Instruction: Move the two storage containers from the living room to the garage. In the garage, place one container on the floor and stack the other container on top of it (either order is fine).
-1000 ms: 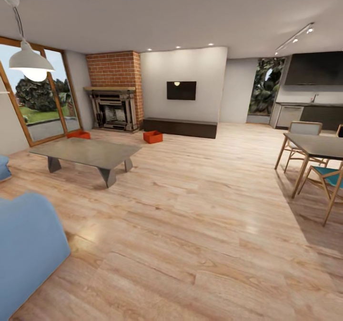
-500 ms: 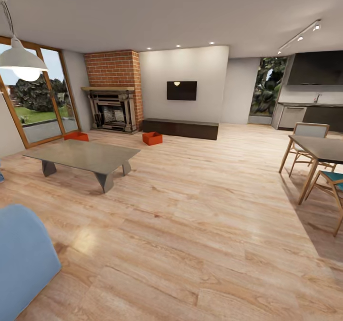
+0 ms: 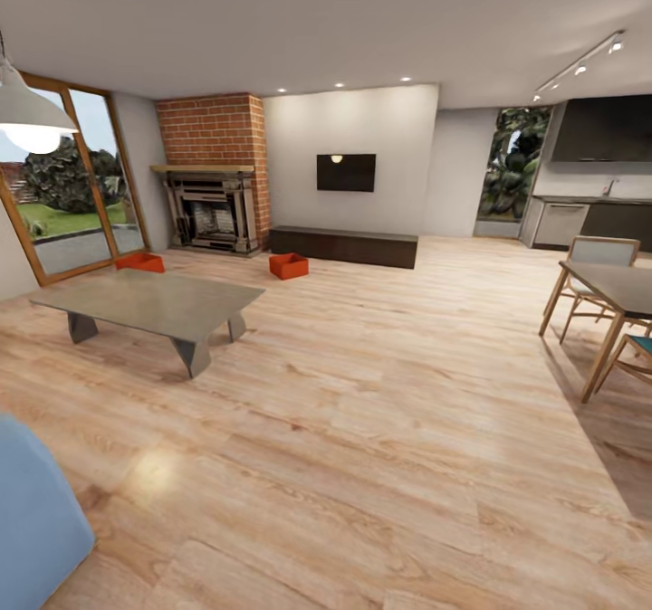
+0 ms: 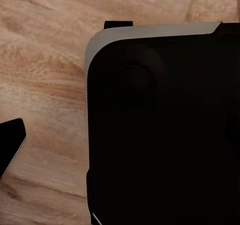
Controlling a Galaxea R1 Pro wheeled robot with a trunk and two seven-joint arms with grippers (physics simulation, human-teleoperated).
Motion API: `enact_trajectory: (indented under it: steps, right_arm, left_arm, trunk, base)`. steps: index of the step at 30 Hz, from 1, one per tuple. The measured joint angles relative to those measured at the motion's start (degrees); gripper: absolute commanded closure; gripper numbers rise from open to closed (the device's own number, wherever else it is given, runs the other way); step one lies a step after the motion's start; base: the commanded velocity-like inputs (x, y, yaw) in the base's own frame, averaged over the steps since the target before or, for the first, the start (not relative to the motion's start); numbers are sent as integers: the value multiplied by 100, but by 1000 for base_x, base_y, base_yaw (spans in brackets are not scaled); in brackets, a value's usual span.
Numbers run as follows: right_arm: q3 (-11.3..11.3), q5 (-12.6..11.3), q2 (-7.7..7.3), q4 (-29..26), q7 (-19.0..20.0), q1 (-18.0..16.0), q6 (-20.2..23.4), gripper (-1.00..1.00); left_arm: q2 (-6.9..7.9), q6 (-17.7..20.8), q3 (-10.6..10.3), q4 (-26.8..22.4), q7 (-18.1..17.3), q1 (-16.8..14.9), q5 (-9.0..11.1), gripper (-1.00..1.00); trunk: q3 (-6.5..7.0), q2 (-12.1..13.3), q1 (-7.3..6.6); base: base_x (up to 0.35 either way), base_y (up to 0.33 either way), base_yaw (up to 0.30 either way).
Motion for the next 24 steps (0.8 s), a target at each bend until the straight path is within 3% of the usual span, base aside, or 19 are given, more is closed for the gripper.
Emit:
enact_trajectory:
  steps: [24]
  right_arm:
    - [27,43,-14,0,-1,0,-5,-100]
  left_arm:
    - [0,0,-5,0,15,1,-19,-100]
  trunk:
    - [0,0,0]
  base:
    - [323,0,0]
